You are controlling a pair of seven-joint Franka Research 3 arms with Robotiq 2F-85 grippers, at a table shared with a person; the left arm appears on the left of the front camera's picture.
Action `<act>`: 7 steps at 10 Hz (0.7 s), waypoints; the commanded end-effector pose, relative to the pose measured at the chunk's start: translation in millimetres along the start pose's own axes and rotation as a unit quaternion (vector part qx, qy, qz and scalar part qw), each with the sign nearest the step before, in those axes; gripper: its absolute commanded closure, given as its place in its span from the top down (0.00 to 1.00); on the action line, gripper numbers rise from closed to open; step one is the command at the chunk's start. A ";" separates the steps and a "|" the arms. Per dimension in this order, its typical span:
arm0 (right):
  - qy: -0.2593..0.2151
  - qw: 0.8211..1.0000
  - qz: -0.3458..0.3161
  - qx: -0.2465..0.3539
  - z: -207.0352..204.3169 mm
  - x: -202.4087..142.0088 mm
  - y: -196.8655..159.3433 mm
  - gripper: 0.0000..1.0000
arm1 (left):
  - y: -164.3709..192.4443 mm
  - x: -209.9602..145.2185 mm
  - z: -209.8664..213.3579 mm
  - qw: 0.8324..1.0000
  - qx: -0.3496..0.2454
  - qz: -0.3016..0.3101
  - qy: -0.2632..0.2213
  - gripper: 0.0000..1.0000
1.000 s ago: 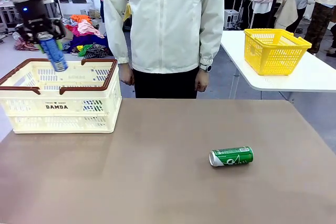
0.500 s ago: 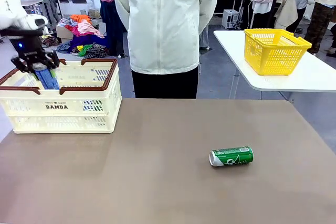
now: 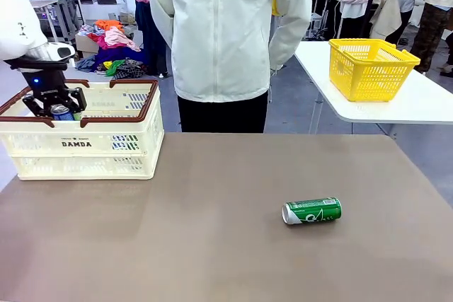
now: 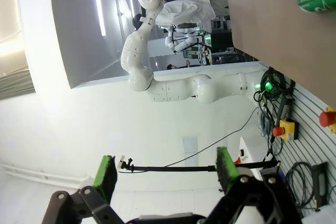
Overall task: Place the drinks into the Shopping basket.
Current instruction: Pick up one drink and place it into the Shopping basket.
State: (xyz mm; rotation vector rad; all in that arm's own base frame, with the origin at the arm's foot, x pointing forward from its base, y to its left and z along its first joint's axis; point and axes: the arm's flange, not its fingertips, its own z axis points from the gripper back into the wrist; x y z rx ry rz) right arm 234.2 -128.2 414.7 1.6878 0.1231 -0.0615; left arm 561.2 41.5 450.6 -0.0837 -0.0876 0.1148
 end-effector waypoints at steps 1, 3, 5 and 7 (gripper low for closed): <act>-0.002 1.000 -0.009 0.005 -1.6 0.7 6.6 1.00 | 1.6 2.8 3.9 1.000 0.024 -0.004 -0.004 0.29; -0.002 1.000 -0.009 0.005 -1.6 0.7 6.6 1.00 | -1.1 4.8 -1.1 0.999 0.034 -0.005 -0.003 1.00; -0.002 1.000 -0.009 0.005 -1.6 0.7 6.6 1.00 | -2.8 4.9 -1.4 0.999 0.034 -0.004 -0.011 1.00; -0.002 1.000 -0.009 0.005 -1.6 0.7 6.6 1.00 | -3.3 -0.7 12.7 0.999 0.038 -0.006 -0.037 1.00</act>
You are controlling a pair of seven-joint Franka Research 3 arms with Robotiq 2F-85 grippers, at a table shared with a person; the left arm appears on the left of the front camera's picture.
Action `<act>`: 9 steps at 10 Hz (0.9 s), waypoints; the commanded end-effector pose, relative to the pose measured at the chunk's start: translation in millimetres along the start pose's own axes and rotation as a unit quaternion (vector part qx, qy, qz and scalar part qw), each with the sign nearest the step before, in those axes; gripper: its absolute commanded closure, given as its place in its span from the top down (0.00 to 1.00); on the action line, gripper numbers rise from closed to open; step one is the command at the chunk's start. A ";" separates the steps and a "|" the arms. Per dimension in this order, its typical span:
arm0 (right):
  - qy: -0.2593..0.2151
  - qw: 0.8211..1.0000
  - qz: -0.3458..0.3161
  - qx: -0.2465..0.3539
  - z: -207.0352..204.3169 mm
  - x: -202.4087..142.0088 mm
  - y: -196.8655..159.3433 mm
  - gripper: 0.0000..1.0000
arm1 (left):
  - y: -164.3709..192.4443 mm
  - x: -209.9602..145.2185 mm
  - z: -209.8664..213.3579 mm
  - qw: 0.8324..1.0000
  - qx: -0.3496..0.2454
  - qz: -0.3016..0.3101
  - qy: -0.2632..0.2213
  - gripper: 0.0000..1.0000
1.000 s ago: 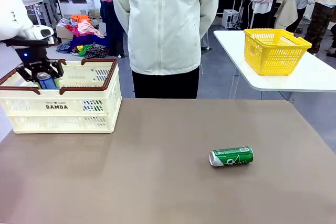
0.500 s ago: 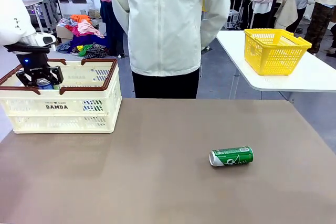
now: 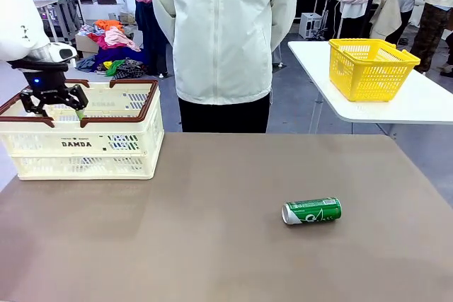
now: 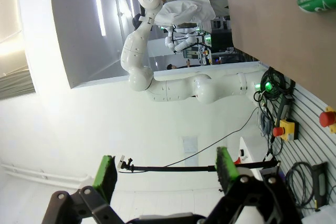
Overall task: Place the drinks into the Shopping basket.
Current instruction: Pick up one drink and place it into the Shopping basket.
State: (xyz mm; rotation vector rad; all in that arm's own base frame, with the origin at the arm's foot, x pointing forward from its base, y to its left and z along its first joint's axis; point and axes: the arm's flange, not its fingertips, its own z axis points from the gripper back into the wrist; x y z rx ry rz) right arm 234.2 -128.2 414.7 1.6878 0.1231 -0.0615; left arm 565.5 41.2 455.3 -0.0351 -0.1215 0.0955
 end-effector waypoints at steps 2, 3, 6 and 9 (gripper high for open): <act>-0.002 1.000 -0.009 0.005 -1.6 0.7 6.6 1.00 | -1.9 -17.8 46.9 0.998 -0.011 0.006 -0.064 1.00; -0.002 1.000 -0.009 0.005 -1.6 0.7 6.6 1.00 | -3.7 -27.7 75.7 0.996 -0.046 0.002 -0.080 1.00; -0.002 1.000 -0.009 0.005 -1.6 0.7 6.6 1.00 | 7.1 -76.9 185.9 0.979 -0.192 0.062 -0.020 1.00; -0.002 1.000 -0.009 0.005 -1.6 0.7 6.6 1.00 | 96.3 -116.8 203.1 0.883 -0.461 0.072 0.046 1.00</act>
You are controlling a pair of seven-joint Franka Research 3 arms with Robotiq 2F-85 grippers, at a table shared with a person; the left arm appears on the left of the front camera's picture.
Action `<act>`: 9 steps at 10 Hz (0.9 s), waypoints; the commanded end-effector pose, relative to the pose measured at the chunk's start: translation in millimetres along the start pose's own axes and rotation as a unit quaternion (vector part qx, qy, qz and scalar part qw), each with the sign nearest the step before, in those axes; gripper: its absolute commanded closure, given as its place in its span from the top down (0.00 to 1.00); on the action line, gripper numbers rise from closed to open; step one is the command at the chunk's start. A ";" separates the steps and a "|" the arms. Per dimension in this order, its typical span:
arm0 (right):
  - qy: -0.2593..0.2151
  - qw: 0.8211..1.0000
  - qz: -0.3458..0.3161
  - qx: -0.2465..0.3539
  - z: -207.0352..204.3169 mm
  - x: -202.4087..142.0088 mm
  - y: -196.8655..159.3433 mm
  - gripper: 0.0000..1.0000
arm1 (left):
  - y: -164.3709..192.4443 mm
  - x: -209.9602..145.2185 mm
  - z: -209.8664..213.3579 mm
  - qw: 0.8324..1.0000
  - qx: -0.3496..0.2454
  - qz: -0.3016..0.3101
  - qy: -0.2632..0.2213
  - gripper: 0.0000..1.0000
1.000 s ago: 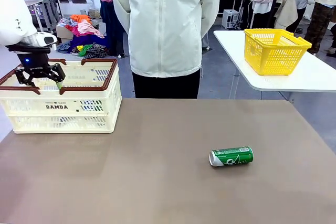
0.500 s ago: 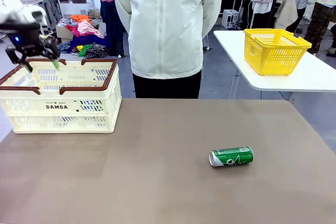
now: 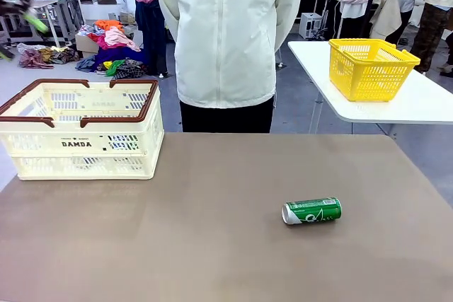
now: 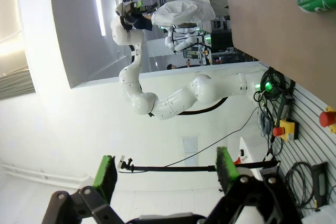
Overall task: Place the drinks into the Shopping basket.
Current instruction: Pick up one drink and place it into the Shopping basket.
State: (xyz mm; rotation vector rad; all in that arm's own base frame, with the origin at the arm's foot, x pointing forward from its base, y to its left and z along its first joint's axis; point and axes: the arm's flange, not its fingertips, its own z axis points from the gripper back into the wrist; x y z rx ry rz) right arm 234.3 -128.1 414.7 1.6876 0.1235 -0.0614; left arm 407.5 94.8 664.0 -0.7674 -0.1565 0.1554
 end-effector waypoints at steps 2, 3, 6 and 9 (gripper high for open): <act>-0.002 1.000 -0.009 0.006 -1.6 0.6 6.6 1.00 | 81.3 31.1 -32.3 0.960 -0.260 0.009 0.104 1.00; -0.002 1.000 -0.009 0.006 -1.6 0.6 6.6 1.00 | 75.7 50.6 -62.3 0.962 -0.239 0.012 0.130 1.00; -0.002 1.000 -0.009 0.006 -1.6 0.6 6.6 1.00 | 90.2 36.5 -71.0 0.962 -0.255 0.006 0.103 1.00; -0.002 1.000 -0.009 0.006 -1.6 0.6 6.6 1.00 | 90.2 36.5 -71.0 0.962 -0.255 0.006 0.103 1.00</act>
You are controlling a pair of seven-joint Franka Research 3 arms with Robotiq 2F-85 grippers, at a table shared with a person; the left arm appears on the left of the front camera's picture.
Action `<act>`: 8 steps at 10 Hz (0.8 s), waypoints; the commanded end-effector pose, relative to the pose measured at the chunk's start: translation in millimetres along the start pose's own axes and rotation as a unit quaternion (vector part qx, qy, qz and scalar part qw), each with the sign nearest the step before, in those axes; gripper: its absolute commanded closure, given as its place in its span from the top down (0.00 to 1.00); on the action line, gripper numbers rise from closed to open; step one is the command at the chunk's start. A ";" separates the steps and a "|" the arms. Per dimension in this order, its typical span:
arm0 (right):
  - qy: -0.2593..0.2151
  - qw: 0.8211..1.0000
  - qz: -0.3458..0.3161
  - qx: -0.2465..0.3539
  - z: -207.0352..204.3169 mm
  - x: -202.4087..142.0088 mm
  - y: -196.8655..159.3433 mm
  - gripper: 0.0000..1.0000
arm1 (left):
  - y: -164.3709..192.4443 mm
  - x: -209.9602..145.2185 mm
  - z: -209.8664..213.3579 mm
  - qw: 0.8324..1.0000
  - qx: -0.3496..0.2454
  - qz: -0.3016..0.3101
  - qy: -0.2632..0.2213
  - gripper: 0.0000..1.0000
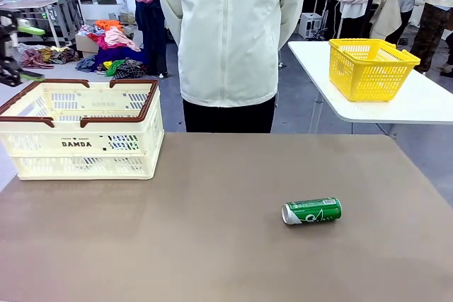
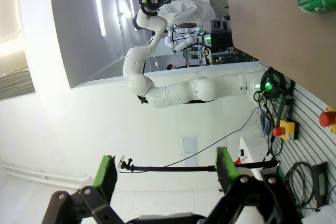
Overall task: Place the drinks into the Shopping basket.
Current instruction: Pick up one drink and place it into the Shopping basket.
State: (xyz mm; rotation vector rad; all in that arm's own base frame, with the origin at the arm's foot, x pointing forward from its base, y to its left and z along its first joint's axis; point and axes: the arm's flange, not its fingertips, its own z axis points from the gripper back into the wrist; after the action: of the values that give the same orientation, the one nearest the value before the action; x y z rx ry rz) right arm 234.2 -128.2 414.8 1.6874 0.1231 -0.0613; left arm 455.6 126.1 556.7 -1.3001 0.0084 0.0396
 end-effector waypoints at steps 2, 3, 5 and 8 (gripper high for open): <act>-0.002 1.000 -0.009 0.006 -1.6 0.6 6.5 1.00 | 1.0 -6.0 -8.6 1.000 0.004 0.002 -0.001 1.00; -0.002 1.000 -0.009 0.006 -1.6 0.6 6.5 1.00 | 1.0 -6.0 -8.6 1.000 0.004 0.002 -0.001 1.00; -0.002 1.000 -0.009 0.006 -1.6 0.6 6.5 1.00 | 1.0 -6.0 -8.6 1.000 0.004 0.002 -0.001 1.00; -0.002 1.000 -0.009 0.006 -1.6 0.6 6.5 1.00 | 1.0 -6.0 -8.6 1.000 0.004 0.002 -0.001 1.00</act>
State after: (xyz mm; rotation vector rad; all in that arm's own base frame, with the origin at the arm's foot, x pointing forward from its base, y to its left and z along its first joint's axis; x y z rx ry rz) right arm 234.2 -128.2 414.8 1.6874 0.1231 -0.0613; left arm 453.0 118.6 553.5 -1.2964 0.0175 0.0384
